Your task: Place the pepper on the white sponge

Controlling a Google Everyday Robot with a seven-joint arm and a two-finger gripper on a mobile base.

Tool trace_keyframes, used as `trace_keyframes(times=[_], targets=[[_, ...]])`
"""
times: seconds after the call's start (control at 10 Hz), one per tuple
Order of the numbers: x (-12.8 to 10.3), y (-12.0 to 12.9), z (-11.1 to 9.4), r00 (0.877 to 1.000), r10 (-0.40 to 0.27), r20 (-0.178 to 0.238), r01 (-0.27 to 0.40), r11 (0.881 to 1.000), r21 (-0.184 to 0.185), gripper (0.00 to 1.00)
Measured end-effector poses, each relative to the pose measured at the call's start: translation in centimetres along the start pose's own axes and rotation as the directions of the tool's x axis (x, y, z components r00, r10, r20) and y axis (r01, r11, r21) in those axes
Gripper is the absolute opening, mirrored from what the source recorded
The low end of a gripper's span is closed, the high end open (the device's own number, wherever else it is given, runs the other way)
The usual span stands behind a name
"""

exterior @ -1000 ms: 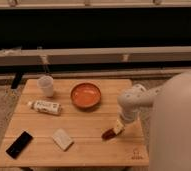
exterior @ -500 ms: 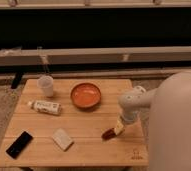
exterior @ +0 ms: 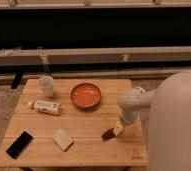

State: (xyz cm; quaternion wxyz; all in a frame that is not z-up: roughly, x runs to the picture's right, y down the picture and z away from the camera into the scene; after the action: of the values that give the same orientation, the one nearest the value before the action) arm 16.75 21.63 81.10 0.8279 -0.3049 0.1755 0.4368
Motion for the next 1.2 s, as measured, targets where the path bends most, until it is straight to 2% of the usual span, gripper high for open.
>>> trace_keyframes(times=[0.3, 0.6, 0.9, 1.2], targets=[[0.0, 1.2, 0.2, 0.995, -0.099, -0.006, 0.099, 0.995, -0.012, 0.80], [-0.3, 2.2, 1.3, 0.983, -0.180, -0.030, 0.180, 0.984, 0.013, 0.80], [-1.2, 2.2, 1.9, 0.975, -0.219, -0.037, 0.220, 0.975, 0.029, 0.80], [-2.0, 2.4, 2.0, 0.963, -0.269, -0.028, 0.270, 0.963, 0.017, 0.80]])
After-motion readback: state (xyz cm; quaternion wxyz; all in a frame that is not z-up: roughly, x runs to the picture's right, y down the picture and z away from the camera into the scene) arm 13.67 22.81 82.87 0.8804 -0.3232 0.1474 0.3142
